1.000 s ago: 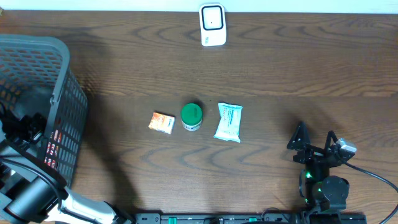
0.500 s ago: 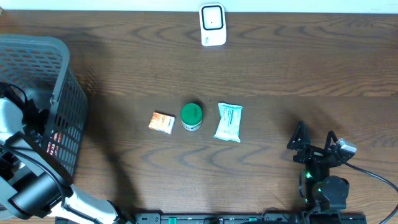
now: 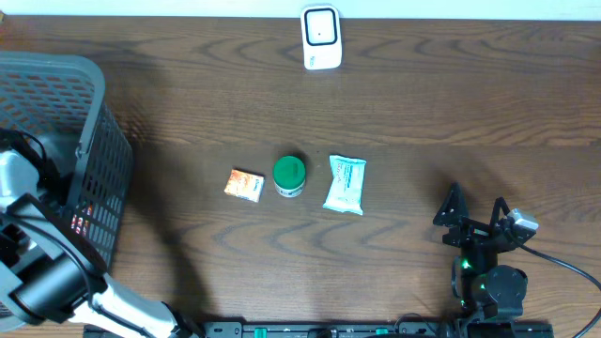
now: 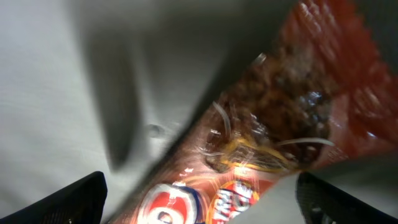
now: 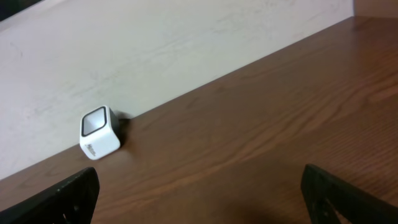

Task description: Scan the item barcode

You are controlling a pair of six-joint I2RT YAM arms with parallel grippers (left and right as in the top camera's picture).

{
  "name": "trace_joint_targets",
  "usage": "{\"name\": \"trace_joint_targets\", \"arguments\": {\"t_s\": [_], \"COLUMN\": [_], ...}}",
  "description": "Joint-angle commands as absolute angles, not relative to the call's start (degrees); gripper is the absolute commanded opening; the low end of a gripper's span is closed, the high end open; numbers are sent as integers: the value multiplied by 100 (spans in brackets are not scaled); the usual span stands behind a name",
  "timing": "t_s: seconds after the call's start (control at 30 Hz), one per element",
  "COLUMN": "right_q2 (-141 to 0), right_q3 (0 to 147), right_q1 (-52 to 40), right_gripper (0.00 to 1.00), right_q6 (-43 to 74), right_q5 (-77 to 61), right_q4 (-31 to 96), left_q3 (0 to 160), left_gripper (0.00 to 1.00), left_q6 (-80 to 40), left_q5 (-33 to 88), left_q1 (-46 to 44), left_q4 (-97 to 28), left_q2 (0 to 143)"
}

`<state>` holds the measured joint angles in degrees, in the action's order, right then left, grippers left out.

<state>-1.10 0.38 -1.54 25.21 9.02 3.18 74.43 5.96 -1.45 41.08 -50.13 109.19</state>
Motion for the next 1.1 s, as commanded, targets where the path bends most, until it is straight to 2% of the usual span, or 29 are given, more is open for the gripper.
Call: {"name": "trace_joint_targets", "arguments": {"t_s": [0.0,0.13,0.17,0.2,0.27,0.37,0.6,0.7,0.9,0.97,1.07], "right_q2": [-104,-104,-104,-104,-104,-104,-104,-104,-104,-104,-104], "right_q3": [32,32,32,32,32,32,32,32,32,32,32], "right_q1": [-158,-158,-158,-158,-158,-158,-158,-158,-158,-158,-158], "right_gripper": [99,99,99,99,99,99,99,99,99,99,99], "right_q6": [2504,2504,2504,2504,2504,2504,2504,2504,2504,2504,2504], "right_q5": [939,937,937,939,937,937,937,937,937,937,939], "right_q4": [329,331,331,329,331,329,329,331,331,331,331], "left_q3": [7338,7338,7338,7338,7341,7472,8683,9782,12272,12855,13240], "left_gripper": [98,99,92,80,50,35,27,23,23,23,23], "left_q6": [523,397,399,399,399,399,373,266,180,-99,-318], "left_q5": [-134,-130,-132,-132,-132,-132,-154,-246,-211,60,1367], "left_q1": [4106,4106,4106,4106,4106,4106,4106,4106,4106,4106,4088], "left_q4": [-5022,-5030,-5035,-5043,-5043,-5148,-6257,-7124,-8606,-8779,-8711], "left_q2": [11397,11791,11852,11885,11900,11883,11710,11622,11369,11166,10696]}}
